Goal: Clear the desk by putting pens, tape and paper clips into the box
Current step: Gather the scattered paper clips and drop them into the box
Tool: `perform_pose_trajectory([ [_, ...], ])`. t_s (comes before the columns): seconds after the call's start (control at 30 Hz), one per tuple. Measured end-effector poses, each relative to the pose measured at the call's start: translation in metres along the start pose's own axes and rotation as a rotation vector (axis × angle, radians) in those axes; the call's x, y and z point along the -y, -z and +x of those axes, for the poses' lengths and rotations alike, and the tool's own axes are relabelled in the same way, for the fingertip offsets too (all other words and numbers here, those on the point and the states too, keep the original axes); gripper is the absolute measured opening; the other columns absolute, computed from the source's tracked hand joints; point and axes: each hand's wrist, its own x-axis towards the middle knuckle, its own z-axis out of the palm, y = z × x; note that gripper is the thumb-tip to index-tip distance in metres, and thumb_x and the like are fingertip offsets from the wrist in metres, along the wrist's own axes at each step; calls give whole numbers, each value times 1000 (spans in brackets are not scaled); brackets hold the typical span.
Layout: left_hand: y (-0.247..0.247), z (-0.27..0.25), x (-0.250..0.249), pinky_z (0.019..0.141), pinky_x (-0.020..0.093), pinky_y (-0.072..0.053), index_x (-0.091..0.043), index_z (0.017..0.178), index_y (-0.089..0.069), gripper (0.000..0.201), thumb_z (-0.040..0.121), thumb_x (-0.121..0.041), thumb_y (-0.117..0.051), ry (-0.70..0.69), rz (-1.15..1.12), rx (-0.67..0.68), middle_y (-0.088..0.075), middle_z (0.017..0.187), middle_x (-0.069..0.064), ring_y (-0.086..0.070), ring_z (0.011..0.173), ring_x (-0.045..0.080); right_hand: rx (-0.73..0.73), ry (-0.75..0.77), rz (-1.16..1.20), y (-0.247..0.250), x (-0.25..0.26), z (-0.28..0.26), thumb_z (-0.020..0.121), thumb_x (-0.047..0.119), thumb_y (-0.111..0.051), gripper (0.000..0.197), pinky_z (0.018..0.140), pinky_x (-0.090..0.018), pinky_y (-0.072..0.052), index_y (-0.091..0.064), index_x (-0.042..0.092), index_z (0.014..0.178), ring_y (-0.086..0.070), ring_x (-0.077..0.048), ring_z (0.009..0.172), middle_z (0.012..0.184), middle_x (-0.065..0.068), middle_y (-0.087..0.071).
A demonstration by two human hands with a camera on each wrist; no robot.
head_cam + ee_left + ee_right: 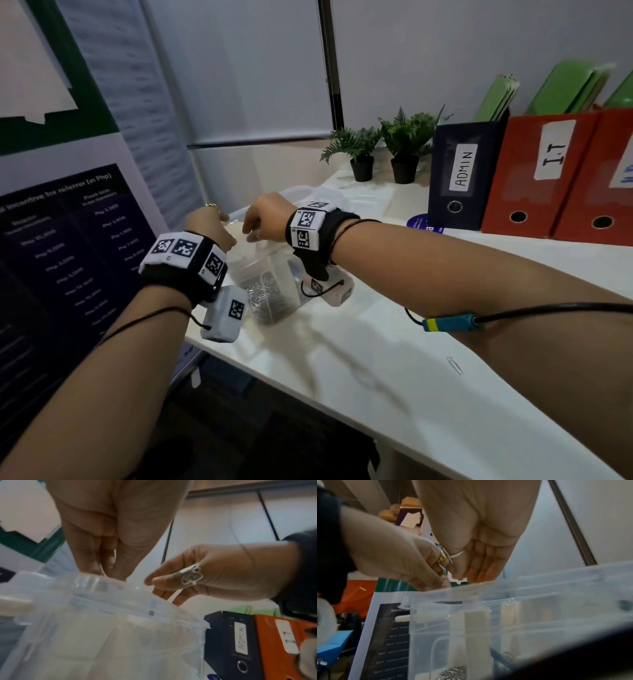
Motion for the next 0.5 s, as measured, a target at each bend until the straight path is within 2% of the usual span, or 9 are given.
perform_pose_trajectory([
  [0.07, -3, -11, -5, 85, 32, -46, -7, 118, -59, 40, 79, -5, -68, -62, -48, -109, -66, 109, 16, -61, 103, 30, -103, 7, 29, 10, -8, -19, 86, 22, -66, 28, 92, -27, -48, -69, 10, 111, -65, -20, 101, 109, -7, -71],
  [0.13, -6, -26, -14, 89, 32, -44, -6, 117, -59, 36, 82, -9, -67, -179, -120, -195, -65, 110, 14, -59, 104, 30, -208, -5, 77, 23, -23, -46, 88, 19, -62, 26, 92, -26, -48, -68, 8, 111, -64, -20, 100, 108, -8, -70],
  [0.2, -11, -44, -31, 92, 31, -41, -9, 114, -62, 34, 81, -11, -68, -310, -148, -226, -62, 113, 12, -57, 105, 28, -263, -56, 72, 36, -47, -82, 89, 16, -60, 25, 89, -24, -45, -67, 6, 112, -63, -20, 99, 106, -9, -70],
  [0.27, -21, -62, -54, 95, 32, -39, -14, 112, -64, 31, 81, -15, -68, -433, -134, -197, -59, 117, 10, -55, 108, 28, -263, -127, 11, 46, -77, -123, 90, 15, -60, 24, 86, -22, -43, -67, 7, 111, -63, -22, 99, 105, -10, -70],
  [0.37, -47, -98, -96, 94, 31, -40, -17, 115, -62, 33, 82, -18, -69, -619, -90, 5, -55, 121, 8, -55, 109, 26, -132, -296, -125, 55, -129, -192, 89, 11, -58, 23, 85, -19, -42, -69, 8, 110, -62, -21, 101, 107, -9, -70],
  [0.43, -70, -127, -122, 92, 26, -39, -17, 119, -60, 37, 84, -20, -68, -741, -25, 242, -53, 122, 7, -54, 112, 23, -6, -439, -199, 57, -162, -237, 89, 8, -58, 24, 80, -16, -38, -69, 9, 110, -63, -21, 103, 111, -8, -69],
  [0.5, -97, -152, -143, 92, 21, -35, -17, 127, -56, 39, 89, -22, -62, -814, 81, 469, -52, 129, 5, -52, 118, 21, 118, -549, -256, 53, -186, -275, 90, 7, -55, 27, 84, -17, -38, -67, 9, 115, -61, -21, 108, 118, -9, -67],
])
